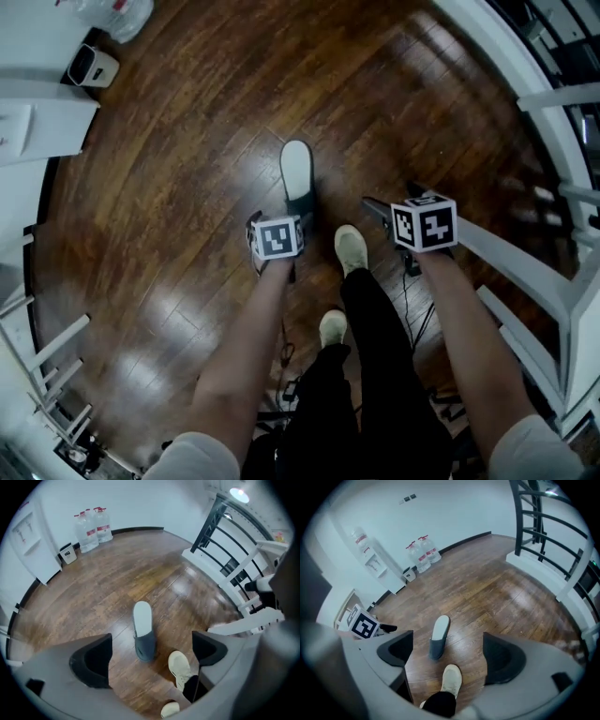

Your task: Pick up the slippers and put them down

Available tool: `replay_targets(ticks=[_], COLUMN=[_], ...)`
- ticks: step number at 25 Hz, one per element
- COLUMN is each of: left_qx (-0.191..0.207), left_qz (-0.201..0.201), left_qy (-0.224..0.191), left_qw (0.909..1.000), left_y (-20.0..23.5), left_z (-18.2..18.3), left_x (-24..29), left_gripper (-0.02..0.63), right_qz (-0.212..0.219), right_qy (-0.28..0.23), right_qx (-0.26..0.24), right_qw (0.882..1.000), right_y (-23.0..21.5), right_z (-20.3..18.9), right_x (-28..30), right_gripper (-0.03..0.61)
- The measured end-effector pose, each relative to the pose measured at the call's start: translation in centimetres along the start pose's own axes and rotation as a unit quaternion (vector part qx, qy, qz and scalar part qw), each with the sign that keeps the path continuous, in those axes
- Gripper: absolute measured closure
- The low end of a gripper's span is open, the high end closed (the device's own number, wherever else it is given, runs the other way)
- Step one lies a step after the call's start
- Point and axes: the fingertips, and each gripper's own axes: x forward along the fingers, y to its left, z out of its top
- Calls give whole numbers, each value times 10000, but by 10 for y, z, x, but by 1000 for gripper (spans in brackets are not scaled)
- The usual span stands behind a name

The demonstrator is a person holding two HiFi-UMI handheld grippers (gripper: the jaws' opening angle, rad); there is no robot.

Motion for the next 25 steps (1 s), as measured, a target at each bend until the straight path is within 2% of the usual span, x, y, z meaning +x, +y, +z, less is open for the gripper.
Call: replay_targets(ticks=[3, 5, 7, 9, 11, 14, 17, 21, 25], left_qx=[309, 726, 1365, 2033, 2517, 3055, 3449, 3568, 3691], left_qz=[-134, -318, -786, -1150, -1401, -1705, -1931, -2172, -2252], left_qy=[-161, -483, -929, -939, -963, -1065, -1010, -997, -891], left_qw=[9993, 9957, 9831, 9678, 9527, 9307, 9130, 9031, 8973], left_y=[-34, -69, -128, -191, -249, -332, -402, -478, -529], left_z=[-36, -41, -28, -58, -92, -128, -165, -207, -237], left_x=[-193, -324, -442, -545, -613, -671, -697, -718, -726], left_gripper=[81, 81, 81, 81, 81, 81, 81, 81, 81], right_qz=[229, 220, -5, -221, -463, -882, -1122, -1623, -1725], right_qy=[33, -321, -925, -1283, -1496, -1785, -2027, -2371, -2456], right_qx=[94, -36, 15, 351, 696, 1246, 1998, 2448, 2747], right_qw=[9997, 9992, 9957, 9909, 9852, 9720, 9520, 9260, 9135], right_y=[83, 132, 155, 167, 159, 124, 96, 60, 33], right_z=[-30, -35, -41, -91, -154, -250, -349, -438, -494], right_x=[-167, -293, -422, -540, -630, -734, -809, -899, -935], right_gripper=[94, 94, 95, 94, 95, 95, 95, 95, 95])
